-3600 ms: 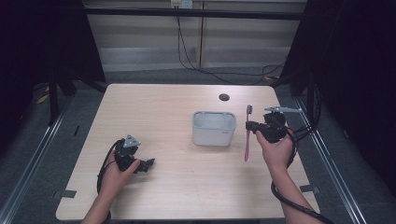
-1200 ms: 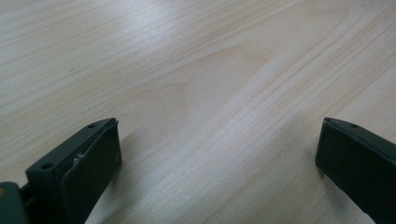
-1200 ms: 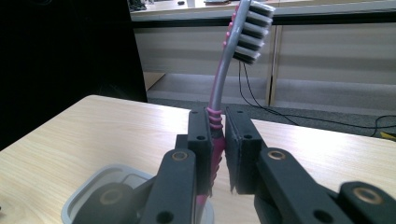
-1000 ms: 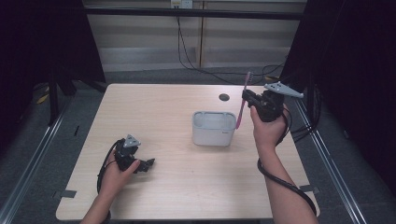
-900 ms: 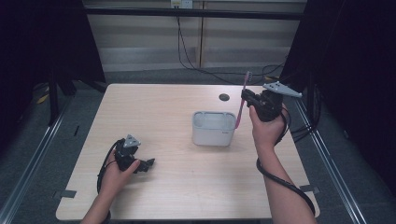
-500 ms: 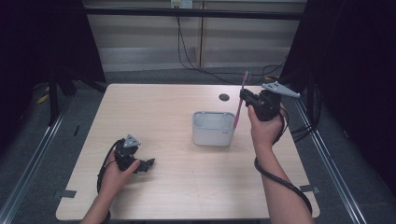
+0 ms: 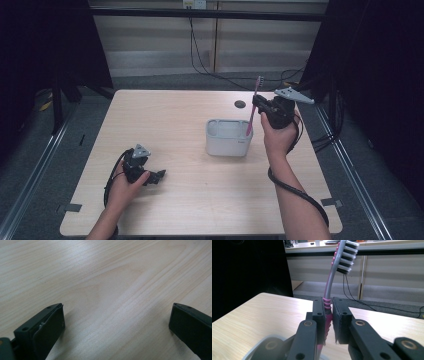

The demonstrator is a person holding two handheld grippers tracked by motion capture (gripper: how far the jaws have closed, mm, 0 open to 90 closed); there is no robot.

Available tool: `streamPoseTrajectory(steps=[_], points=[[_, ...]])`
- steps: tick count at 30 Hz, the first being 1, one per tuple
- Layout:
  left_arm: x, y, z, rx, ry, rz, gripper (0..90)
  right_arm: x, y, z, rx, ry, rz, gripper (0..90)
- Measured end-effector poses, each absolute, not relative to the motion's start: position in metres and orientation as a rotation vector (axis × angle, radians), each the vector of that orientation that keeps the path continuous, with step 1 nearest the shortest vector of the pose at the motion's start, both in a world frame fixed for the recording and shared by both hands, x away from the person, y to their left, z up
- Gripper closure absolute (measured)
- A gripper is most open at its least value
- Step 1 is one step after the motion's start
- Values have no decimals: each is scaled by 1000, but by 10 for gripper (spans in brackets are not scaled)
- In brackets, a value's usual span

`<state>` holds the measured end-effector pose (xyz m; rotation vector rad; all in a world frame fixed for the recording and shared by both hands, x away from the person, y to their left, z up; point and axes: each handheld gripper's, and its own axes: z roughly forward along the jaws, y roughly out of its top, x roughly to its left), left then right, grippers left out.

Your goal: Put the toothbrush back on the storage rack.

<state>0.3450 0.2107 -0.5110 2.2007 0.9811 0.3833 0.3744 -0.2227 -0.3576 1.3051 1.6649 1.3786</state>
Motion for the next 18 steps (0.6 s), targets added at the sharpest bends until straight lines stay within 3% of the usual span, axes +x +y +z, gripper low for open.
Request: streamPoseTrajectory(steps=[18], points=[[345, 211, -511, 2200, 980, 381, 0, 381, -220, -373, 1297, 1681, 1361, 811]])
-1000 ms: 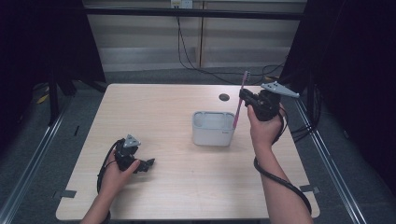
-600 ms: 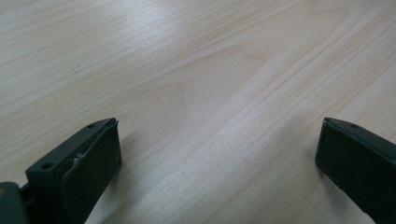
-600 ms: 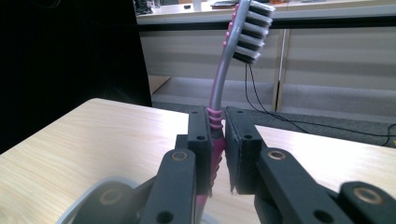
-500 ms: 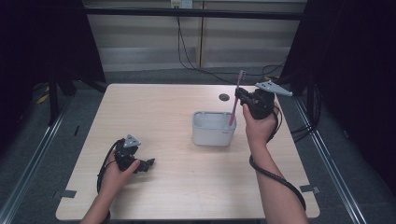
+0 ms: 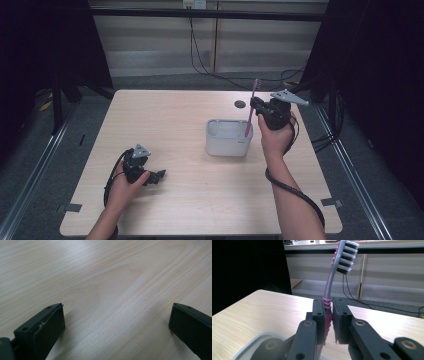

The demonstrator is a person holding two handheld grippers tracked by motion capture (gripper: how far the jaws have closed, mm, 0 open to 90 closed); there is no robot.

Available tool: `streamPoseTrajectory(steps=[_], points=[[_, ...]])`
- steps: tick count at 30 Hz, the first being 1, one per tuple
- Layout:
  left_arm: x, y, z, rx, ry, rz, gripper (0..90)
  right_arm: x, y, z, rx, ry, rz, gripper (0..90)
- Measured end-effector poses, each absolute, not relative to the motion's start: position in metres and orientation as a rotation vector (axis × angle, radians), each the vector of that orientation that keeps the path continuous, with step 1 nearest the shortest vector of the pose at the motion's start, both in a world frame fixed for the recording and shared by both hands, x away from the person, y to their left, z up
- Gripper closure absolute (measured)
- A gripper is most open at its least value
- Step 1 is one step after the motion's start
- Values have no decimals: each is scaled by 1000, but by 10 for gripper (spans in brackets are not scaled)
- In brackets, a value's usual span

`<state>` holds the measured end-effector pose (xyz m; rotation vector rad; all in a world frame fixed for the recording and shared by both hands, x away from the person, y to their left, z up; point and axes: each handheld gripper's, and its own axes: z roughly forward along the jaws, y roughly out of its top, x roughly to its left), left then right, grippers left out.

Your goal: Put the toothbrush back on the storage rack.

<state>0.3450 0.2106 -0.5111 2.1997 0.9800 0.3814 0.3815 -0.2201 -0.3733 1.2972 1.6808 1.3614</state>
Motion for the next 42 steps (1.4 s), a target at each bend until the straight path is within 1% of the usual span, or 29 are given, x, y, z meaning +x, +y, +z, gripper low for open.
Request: streamPoseTrajectory(steps=[42], points=[[345, 211, -511, 2200, 980, 382, 0, 372, -223, -401, 1277, 1712, 1389, 807]])
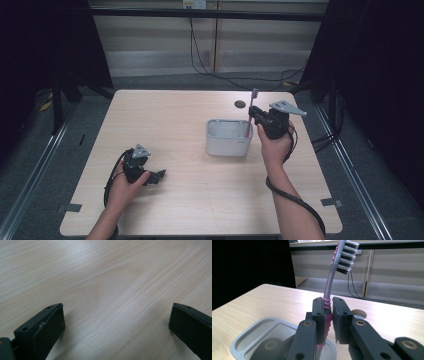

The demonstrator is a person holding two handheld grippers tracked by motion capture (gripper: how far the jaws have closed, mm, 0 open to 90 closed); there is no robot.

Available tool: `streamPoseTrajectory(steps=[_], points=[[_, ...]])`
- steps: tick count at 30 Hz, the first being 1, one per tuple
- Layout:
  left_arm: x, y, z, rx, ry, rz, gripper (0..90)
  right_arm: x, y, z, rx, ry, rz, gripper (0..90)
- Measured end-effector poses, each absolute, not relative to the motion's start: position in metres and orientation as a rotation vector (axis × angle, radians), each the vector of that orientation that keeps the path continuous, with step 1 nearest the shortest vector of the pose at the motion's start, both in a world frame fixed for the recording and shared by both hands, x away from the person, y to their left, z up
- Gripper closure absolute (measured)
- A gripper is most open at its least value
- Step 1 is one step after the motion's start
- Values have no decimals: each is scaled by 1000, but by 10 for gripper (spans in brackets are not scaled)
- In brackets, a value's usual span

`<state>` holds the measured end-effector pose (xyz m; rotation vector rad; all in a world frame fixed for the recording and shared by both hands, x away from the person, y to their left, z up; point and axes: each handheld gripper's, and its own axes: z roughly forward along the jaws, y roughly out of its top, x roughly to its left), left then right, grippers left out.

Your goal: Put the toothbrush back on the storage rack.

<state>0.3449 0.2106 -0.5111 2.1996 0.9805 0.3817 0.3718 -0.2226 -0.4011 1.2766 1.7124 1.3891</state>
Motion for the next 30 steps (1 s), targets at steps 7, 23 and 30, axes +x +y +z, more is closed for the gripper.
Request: streamPoseTrajectory(steps=[7, 23, 30], points=[[345, 211, -511, 2200, 981, 384, 0, 369, -222, -404, 1262, 1723, 1391, 807], [345, 211, -511, 2199, 981, 382, 0, 362, -222, -413, 1263, 1754, 1395, 806], [345, 211, -511, 2200, 980, 382, 0, 358, -223, -414, 1256, 1768, 1397, 806]])
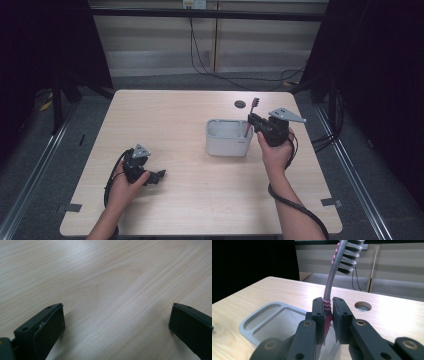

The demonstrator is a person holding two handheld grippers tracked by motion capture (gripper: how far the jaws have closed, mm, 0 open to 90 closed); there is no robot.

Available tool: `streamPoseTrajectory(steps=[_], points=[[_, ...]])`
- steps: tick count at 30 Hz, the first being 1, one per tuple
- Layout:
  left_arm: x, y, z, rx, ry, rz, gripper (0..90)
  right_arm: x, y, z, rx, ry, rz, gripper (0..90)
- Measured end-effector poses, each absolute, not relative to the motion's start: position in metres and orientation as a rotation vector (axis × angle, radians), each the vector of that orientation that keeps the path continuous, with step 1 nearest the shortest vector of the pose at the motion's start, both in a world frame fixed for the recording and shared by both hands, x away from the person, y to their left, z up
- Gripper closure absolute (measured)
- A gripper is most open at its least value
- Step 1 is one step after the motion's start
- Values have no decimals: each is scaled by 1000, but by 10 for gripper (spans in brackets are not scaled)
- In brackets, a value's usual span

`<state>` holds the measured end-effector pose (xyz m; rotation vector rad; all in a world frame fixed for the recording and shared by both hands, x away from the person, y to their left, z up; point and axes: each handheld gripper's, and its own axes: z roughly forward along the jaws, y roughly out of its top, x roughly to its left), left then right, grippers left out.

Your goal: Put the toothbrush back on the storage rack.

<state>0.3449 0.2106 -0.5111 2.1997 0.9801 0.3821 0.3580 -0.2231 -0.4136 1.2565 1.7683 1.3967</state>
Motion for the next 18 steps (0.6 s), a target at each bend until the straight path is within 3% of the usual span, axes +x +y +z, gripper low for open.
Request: streamPoseTrajectory(steps=[18], points=[[345, 211, -511, 2200, 980, 382, 0, 348, -223, -422, 1229, 1805, 1392, 800]])
